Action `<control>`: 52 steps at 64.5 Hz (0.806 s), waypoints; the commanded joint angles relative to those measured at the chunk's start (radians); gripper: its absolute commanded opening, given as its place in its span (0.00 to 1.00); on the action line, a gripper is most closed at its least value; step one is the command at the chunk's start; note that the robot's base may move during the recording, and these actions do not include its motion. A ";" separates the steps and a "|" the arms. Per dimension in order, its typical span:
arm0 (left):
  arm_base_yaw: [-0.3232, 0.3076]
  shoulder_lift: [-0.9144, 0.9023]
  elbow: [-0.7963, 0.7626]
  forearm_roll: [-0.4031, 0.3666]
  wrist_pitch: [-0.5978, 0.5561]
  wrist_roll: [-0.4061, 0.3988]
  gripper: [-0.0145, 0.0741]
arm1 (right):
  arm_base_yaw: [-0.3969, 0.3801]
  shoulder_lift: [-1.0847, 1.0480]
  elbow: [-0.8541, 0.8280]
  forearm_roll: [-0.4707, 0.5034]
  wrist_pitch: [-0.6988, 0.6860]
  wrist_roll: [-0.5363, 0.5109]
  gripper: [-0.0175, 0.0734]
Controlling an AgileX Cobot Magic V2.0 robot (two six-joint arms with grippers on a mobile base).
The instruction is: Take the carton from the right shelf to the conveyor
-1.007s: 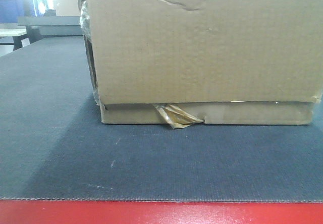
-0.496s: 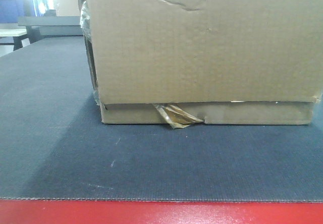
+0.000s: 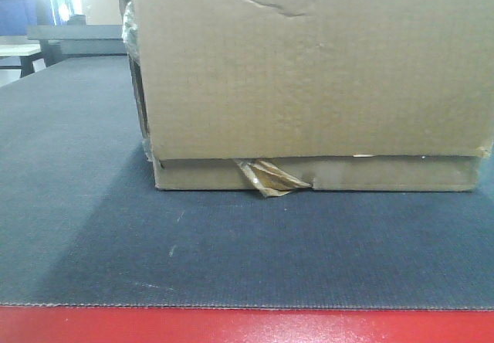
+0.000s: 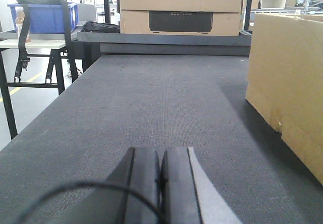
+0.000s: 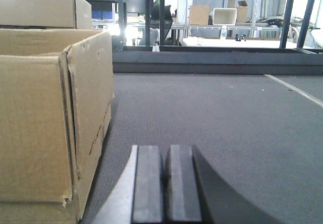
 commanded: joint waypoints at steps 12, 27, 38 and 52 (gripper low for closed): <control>0.002 -0.005 -0.002 -0.005 -0.017 0.002 0.16 | -0.004 -0.004 -0.001 0.005 -0.028 -0.008 0.12; 0.002 -0.005 -0.002 -0.005 -0.017 0.002 0.16 | -0.004 -0.004 -0.001 0.005 -0.028 -0.008 0.12; 0.002 -0.005 -0.002 -0.005 -0.017 0.002 0.16 | -0.004 -0.004 -0.001 0.005 -0.028 -0.008 0.12; 0.002 -0.005 -0.002 -0.005 -0.017 0.002 0.16 | -0.004 -0.004 -0.001 0.005 -0.028 -0.008 0.12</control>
